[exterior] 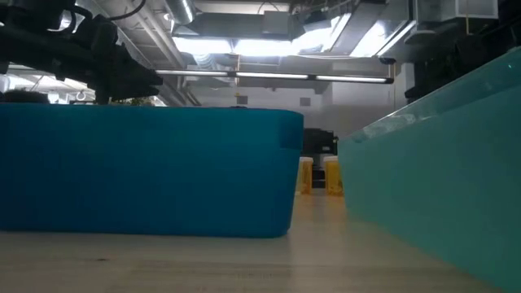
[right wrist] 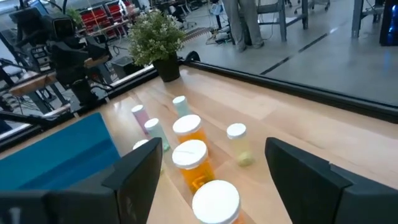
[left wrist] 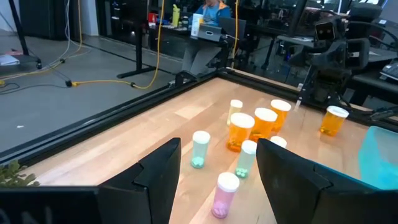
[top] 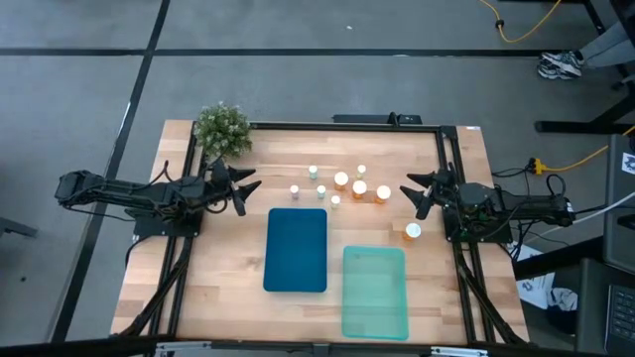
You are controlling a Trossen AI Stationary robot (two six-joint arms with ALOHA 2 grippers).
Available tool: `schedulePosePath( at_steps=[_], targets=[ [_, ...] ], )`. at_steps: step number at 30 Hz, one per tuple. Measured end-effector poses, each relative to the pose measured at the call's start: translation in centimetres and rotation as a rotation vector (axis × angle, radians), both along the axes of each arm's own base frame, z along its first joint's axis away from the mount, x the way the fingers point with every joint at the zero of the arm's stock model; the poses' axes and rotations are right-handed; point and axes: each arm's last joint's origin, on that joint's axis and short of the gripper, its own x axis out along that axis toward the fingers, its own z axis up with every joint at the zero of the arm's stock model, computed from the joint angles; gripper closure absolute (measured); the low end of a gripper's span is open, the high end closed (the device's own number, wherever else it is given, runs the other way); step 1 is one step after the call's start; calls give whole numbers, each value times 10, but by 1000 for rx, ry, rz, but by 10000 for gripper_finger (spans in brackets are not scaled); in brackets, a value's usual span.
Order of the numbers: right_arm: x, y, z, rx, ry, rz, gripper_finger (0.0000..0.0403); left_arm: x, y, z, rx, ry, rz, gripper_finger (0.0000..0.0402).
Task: Pick and place medicine bottles into bin by pill shape (circle, oval)
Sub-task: Put the pink pill bottle into the blue bin
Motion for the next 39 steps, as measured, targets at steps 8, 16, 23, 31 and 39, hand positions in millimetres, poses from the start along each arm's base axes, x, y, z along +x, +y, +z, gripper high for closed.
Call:
schedulePosePath(
  at_steps=[8, 16, 23, 31, 39],
  targets=[
    [0, 0, 0, -25, 13, 4, 116, 0, 0, 0, 1, 1, 1, 200],
    [0, 0, 0, -48, 28, 8, 116, 0, 0, 0, -11, -11, 2, 200],
    [0, -1, 0, -26, 14, -21, 116, 1, 0, 2, -72, -63, 4, 200],
    [-1, -5, 1, -30, 16, -70, 116, 11, -8, -1, -66, -44, -57, 200],
    [-5, -9, 34, -58, 15, -53, 116, 14, -9, -5, -70, -21, -63, 200]
  ],
)
